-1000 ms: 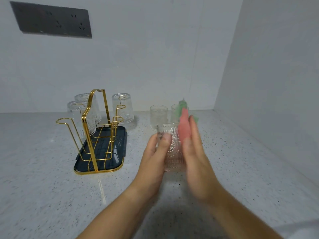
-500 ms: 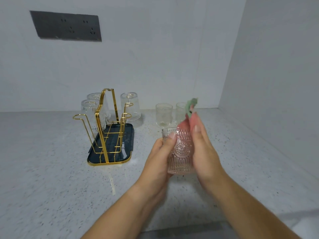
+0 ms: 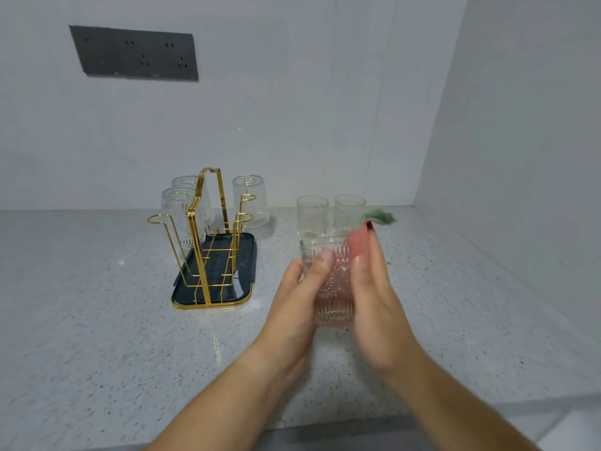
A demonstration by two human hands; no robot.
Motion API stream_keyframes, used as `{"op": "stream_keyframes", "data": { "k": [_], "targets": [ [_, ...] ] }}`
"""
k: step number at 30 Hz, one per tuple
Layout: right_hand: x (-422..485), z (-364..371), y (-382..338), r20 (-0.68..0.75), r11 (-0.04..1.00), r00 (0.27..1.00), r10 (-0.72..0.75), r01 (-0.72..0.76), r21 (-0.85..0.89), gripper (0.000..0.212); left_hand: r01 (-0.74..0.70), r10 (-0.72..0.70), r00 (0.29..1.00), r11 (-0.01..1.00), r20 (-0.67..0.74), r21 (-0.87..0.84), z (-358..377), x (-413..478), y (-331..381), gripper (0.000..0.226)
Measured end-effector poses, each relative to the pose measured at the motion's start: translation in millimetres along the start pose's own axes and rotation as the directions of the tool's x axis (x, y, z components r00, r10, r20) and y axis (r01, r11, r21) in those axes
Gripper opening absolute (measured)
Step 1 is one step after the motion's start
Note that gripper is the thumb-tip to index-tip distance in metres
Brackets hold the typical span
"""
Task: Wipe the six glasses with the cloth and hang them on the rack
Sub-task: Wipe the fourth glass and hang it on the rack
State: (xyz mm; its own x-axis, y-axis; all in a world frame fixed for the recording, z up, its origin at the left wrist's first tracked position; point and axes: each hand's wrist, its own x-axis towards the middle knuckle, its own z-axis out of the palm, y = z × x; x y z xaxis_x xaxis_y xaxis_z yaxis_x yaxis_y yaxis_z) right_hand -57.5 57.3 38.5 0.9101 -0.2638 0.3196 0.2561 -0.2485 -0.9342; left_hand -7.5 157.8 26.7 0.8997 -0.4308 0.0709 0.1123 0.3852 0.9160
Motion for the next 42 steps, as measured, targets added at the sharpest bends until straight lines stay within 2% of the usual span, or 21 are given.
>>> {"op": "stream_keyframes", "data": {
  "k": [2, 5, 9, 11, 14, 15, 17, 19, 21, 23, 24, 26, 29, 30, 33, 34, 36, 39, 42],
  "targets": [
    [11.0, -6.5, -4.4, -0.04, 0.995, 0.998, 0.038, -0.034, 0.094, 0.052, 0.013, -0.012, 0.999, 1.0, 0.053, -0.012, 5.9, -3.3, 0.7, 0.052],
    [1.7, -2.3, 1.2, 0.037, 0.999, 0.999, 0.009, -0.011, 0.045, 0.054, 0.035, -0.032, 0.999, 0.997, 0.044, -0.072, 5.5, -0.7, 4.6, 0.049],
    [-26.0, 8.8, 23.0, 0.094, 0.993, 0.993, -0.07, 0.078, -0.088, 0.059, -0.011, 0.012, 0.995, 1.0, -0.104, 0.004, 1.5, 2.9, 3.1, 0.079],
    [-25.2, 6.6, 20.3, 0.083, 0.994, 0.994, -0.066, 0.073, -0.085, 0.055, -0.019, 0.021, 0.995, 1.0, -0.096, 0.019, 3.2, -1.4, 0.0, 0.079],
    [-7.5, -5.2, -0.2, 0.036, 1.0, 0.999, -0.005, 0.006, -0.017, 0.047, 0.025, -0.025, 0.999, 1.0, -0.047, -0.015, 7.8, -6.0, -1.8, 0.093],
    [1.6, -10.0, -5.8, 0.004, 1.0, 1.0, 0.009, -0.009, 0.027, 0.047, 0.034, -0.035, 0.999, 0.999, -0.006, -0.04, 9.8, -6.5, -2.5, 0.088],
    [13.9, -17.4, -13.8, -0.065, 0.996, 0.998, 0.026, -0.02, 0.092, 0.047, 0.034, -0.032, 0.999, 0.998, 0.027, -0.056, 15.6, -6.7, -2.8, 0.06],
    [11.9, -16.7, -14.8, -0.05, 0.995, 0.998, 0.035, -0.03, 0.092, 0.047, 0.06, -0.055, 0.997, 0.993, 0.057, -0.097, 21.0, -7.6, 2.4, 0.048],
    [-1.5, -9.6, -8.0, 0.033, 0.999, 0.999, 0.011, -0.013, 0.042, 0.048, 0.054, -0.051, 0.998, 0.99, 0.024, -0.131, 16.9, -2.1, 4.4, 0.053],
    [-17.3, -3.0, 4.6, 0.087, 0.998, 0.995, -0.041, 0.044, -0.035, 0.049, 0.03, -0.035, 0.999, 0.99, -0.036, -0.135, 12.1, 2.1, 5.5, 0.076],
    [-23.5, -0.1, 9.9, 0.093, 0.996, 0.994, -0.066, 0.071, -0.06, 0.05, 0.022, -0.032, 0.997, 0.992, -0.075, -0.123, 10.7, 3.1, 5.1, 0.083],
    [-28.9, 2.7, 18.1, 0.085, 0.992, 0.991, -0.103, 0.109, -0.061, 0.05, 0.011, -0.024, 0.994, 0.993, -0.106, -0.121, 9.4, 3.2, 2.7, 0.082],
    [-21.4, -0.4, 16.6, 0.051, 0.997, 0.996, -0.071, 0.072, -0.018, 0.05, 0.053, -0.065, 0.995, 0.987, -0.078, -0.149, 10.1, 0.1, -1.3, 0.089],
    [-14.2, -3.9, 12.5, 0.036, 0.999, 0.999, -0.036, 0.036, 0.001, 0.053, 0.053, -0.061, 0.997, 0.988, -0.048, -0.148, 10.2, -0.4, -2.4, 0.084],
    [11.4, -16.3, 1.9, -0.022, 0.99, 0.998, 0.057, -0.054, 0.127, 0.05, 0.053, -0.049, 0.998, 0.991, 0.032, -0.125, 14.8, -3.2, -4.3, 0.043],
    [16.0, -17.9, -1.2, -0.028, 0.985, 0.997, 0.068, -0.063, 0.158, 0.048, 0.07, -0.065, 0.997, 0.989, 0.041, -0.129, 16.9, -3.8, -2.6, 0.037],
    [12.7, -15.4, -2.3, -0.006, 0.987, 0.998, 0.062, -0.06, 0.15, 0.044, 0.075, -0.072, 0.997, 0.989, 0.026, -0.128, 17.3, -1.2, -0.5, 0.041],
    [-12.5, -3.2, 7.6, 0.073, 0.996, 0.997, 0.034, -0.04, 0.077, 0.044, 0.059, -0.067, 0.995, 0.993, -0.074, -0.103, 12.1, 2.7, 3.4, 0.078],
    [-28.9, 3.3, 20.6, 0.076, 0.999, 0.997, 0.027, -0.028, 0.022, 0.048, 0.057, -0.063, 0.992, 0.997, -0.109, -0.056, 8.1, 0.2, 4.6, 0.08]
  ]
}}
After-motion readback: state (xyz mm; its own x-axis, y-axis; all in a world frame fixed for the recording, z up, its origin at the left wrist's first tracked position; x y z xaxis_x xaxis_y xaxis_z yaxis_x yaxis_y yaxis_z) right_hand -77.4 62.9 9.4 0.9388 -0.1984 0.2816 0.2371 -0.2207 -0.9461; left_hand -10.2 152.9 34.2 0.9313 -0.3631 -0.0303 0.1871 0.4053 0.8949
